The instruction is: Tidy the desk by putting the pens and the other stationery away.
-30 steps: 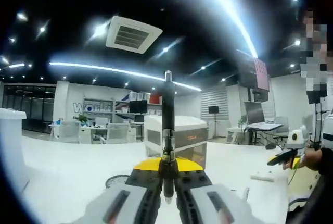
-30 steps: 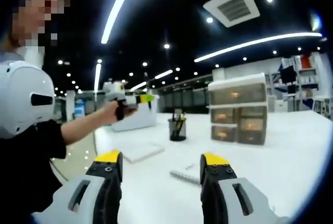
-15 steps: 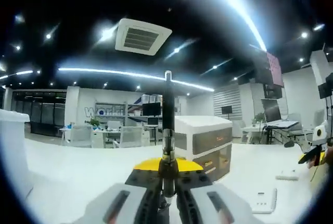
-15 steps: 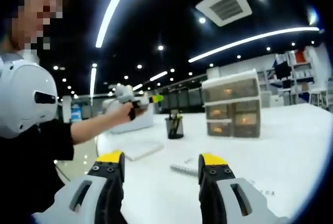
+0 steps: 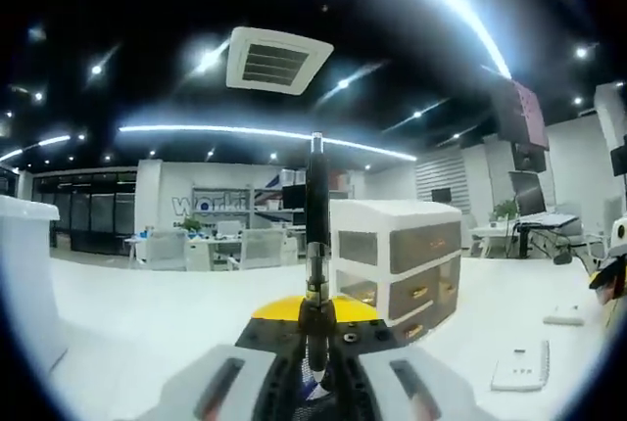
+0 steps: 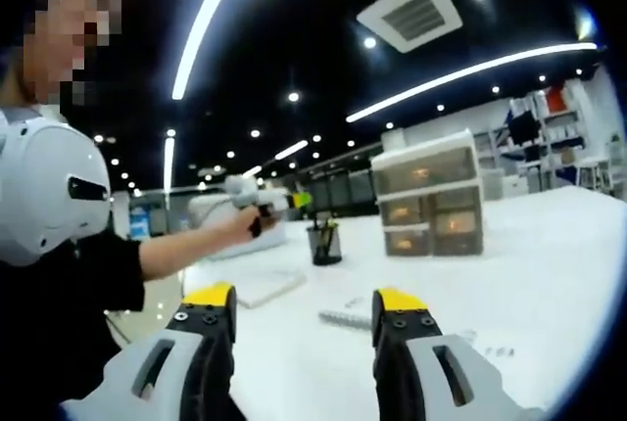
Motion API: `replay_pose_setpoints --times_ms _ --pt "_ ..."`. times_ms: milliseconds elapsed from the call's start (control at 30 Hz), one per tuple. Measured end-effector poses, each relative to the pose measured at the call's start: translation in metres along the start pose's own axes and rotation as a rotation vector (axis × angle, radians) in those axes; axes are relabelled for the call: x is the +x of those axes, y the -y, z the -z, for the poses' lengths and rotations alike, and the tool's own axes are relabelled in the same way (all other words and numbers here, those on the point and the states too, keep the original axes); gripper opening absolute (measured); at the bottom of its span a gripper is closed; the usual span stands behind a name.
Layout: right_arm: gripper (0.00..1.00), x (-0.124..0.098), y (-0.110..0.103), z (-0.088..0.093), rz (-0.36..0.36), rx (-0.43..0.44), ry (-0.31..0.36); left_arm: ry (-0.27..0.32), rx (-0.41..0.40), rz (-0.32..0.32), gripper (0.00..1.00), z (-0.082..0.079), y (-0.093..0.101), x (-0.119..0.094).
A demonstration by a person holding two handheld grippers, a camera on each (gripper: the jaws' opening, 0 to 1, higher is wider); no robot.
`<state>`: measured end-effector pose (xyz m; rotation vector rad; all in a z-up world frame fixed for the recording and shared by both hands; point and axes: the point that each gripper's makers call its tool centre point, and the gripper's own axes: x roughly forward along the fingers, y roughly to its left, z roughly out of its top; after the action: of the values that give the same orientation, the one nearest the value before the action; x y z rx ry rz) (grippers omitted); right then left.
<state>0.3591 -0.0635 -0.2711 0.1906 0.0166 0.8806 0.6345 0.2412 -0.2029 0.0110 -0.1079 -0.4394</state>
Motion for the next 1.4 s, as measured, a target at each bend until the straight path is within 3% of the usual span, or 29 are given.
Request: replay_pose_setpoints --times_ms 333,800,933,1133,1400 --pt "0.52 -0.001 -0.002 0.002 0.005 0.004 0.000 -0.029 0.018 -0.014 0.09 0.027 -0.003 0.001" --pt "0.51 -0.001 -0.003 0.005 0.010 0.012 -0.001 -0.056 -0.018 -0.023 0.09 0.040 -0.005 -0.001" --pt "0.51 -0.001 -0.003 0.005 0.008 0.012 0.002 -0.093 0.011 -0.020 0.10 0.048 -0.004 -0.003" --pt "0.51 -0.001 -0.004 0.004 0.007 0.011 0.005 -0.112 0.009 -0.027 0.16 0.052 -0.005 -0.006" --pt "0.51 -0.003 -0.006 0.003 0.008 0.017 0.013 -0.097 0.012 -0.030 0.20 0.045 -0.002 -0.011"
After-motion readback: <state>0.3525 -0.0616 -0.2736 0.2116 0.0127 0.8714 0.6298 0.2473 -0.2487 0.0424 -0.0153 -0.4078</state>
